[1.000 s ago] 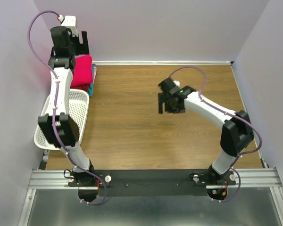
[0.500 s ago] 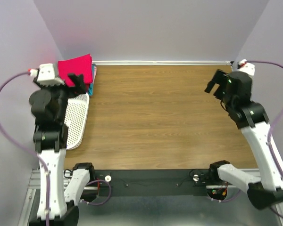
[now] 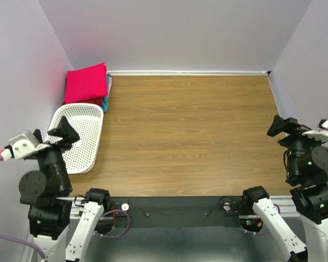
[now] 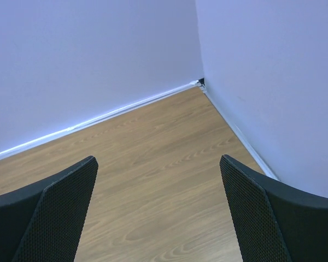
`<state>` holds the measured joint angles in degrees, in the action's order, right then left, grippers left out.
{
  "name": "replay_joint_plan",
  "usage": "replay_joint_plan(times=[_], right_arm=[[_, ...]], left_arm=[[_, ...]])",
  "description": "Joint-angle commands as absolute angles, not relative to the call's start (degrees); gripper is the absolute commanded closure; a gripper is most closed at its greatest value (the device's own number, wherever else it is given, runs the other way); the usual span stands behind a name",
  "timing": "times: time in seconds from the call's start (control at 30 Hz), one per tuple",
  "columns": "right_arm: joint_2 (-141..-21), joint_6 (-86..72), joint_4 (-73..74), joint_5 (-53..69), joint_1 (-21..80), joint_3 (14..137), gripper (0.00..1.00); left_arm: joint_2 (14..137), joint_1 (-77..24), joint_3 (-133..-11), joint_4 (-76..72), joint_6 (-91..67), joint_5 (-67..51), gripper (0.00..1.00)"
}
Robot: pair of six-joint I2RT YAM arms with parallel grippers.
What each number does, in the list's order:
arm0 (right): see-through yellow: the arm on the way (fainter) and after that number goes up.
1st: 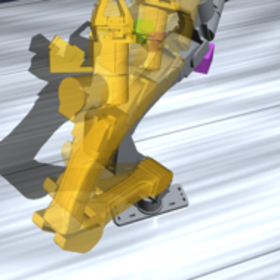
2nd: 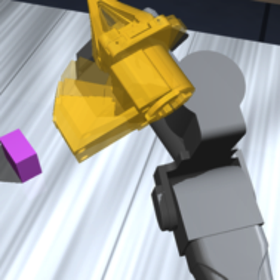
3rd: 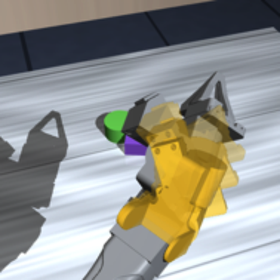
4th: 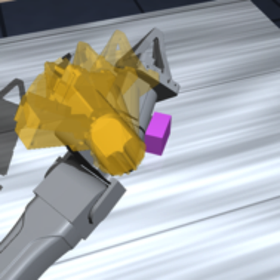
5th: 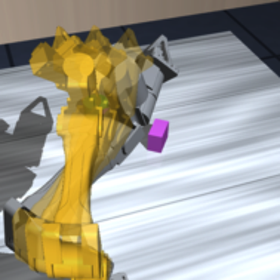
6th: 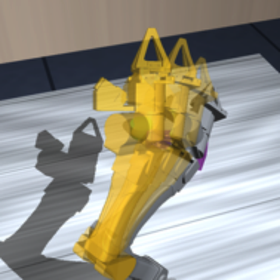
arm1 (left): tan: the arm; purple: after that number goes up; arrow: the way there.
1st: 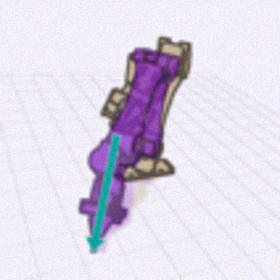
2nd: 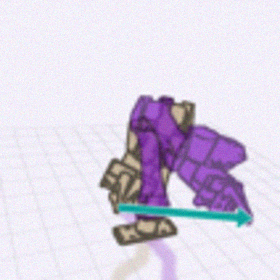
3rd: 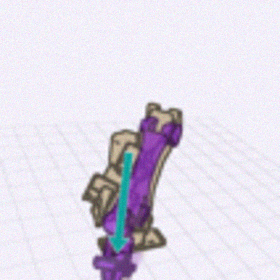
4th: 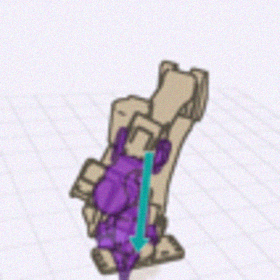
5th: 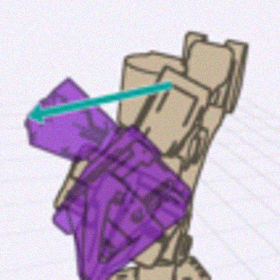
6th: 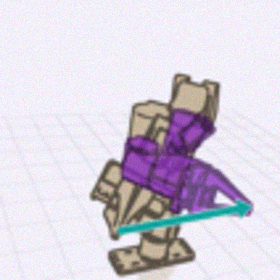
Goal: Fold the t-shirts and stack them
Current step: Neatly place the folded tshirt to the corner
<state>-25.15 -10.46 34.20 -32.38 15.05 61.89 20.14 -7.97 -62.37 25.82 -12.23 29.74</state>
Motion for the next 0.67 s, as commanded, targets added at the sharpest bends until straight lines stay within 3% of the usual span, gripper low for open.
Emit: replay_joint_plan(times=[0.0, 0.63], right_arm=[[-24.96, -6.76, 31.81, -34.98, 15.12, 60.47, 0.00], [-24.52, -7.21, 29.88, -31.20, 15.12, 56.43, 0.00]], left_arm=[[14.52, -8.53, -58.63, 22.24, -13.08, 35.59, 0.02], [13.01, -8.61, -48.17, 14.24, -14.95, 34.28, 0.02]])
